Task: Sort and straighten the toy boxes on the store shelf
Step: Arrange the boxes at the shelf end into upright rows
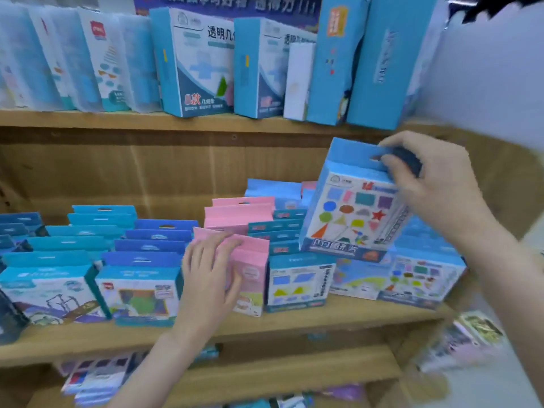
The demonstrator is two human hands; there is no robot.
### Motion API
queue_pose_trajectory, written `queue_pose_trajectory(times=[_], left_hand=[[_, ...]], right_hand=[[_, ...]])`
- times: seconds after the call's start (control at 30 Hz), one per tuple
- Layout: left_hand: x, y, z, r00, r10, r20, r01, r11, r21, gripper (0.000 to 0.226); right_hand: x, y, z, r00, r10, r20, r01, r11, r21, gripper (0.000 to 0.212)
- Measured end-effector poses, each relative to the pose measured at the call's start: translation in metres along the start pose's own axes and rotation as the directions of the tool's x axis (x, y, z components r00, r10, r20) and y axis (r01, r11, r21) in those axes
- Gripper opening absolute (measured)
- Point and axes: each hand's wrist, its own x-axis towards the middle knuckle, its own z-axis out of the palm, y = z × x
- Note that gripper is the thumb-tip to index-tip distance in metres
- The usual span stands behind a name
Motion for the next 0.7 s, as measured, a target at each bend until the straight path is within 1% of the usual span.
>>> queue_pose_trajectory(times=[0.1,0.17,0.2,0.27,0.33,0.43,0.5,0.53,0.57,0.63,0.7], left_hand=[[-0.001,0.019,0.013,0.995,0.090,0.049,-0.088,0.996,-0.034,0.038],[0.002,0.027,0.019,0.991,0.112,0.072,-0.109,0.993,-0.038,0.036],[0.003,0.031,0.022,0.990,0.115,0.078,-0.112,0.993,-0.037,0.036],[0.005,0.039,0.030,0.989,0.122,0.087,-0.119,0.992,-0.046,0.036],[0.010,0.050,0.040,0.986,0.142,0.087,-0.137,0.989,-0.060,0.036],[0.018,0.074,0.061,0.982,0.169,0.085,-0.163,0.984,-0.077,0.037],[0.025,0.095,0.080,0.977,0.187,0.104,-0.180,0.981,-0.071,0.038],[0.028,0.105,0.090,0.972,0.201,0.120,-0.194,0.979,-0.062,0.040],[0.032,0.114,0.101,0.966,0.215,0.142,-0.210,0.977,-0.048,0.043],[0.037,0.132,0.121,0.953,0.229,0.196,-0.235,0.972,0.006,0.053],[0.042,0.146,0.139,0.948,0.198,0.248,-0.221,0.973,0.067,0.062]], right_hand=[[-0.034,0.025,-0.006,0.977,0.065,0.204,-0.051,0.996,-0.072,0.010],[-0.057,0.045,-0.005,0.930,0.139,0.339,-0.110,0.989,-0.103,0.011],[-0.067,0.056,-0.005,0.906,0.174,0.386,-0.137,0.983,-0.123,0.012],[-0.083,0.076,-0.006,0.869,0.253,0.425,-0.191,0.964,-0.184,0.012],[-0.093,0.098,-0.007,0.853,0.296,0.430,-0.220,0.951,-0.218,0.008],[-0.106,0.130,-0.007,0.848,0.307,0.433,-0.217,0.945,-0.243,0.013],[-0.113,0.150,-0.006,0.867,0.327,0.377,-0.242,0.936,-0.255,0.007],[-0.116,0.159,-0.004,0.892,0.318,0.322,-0.239,0.935,-0.262,0.007],[-0.119,0.167,-0.001,0.920,0.283,0.271,-0.212,0.941,-0.262,0.007],[-0.127,0.183,0.009,0.972,0.169,0.163,-0.121,0.956,-0.265,0.004],[-0.133,0.192,0.018,0.991,0.095,0.098,-0.067,0.963,-0.260,0.016]])
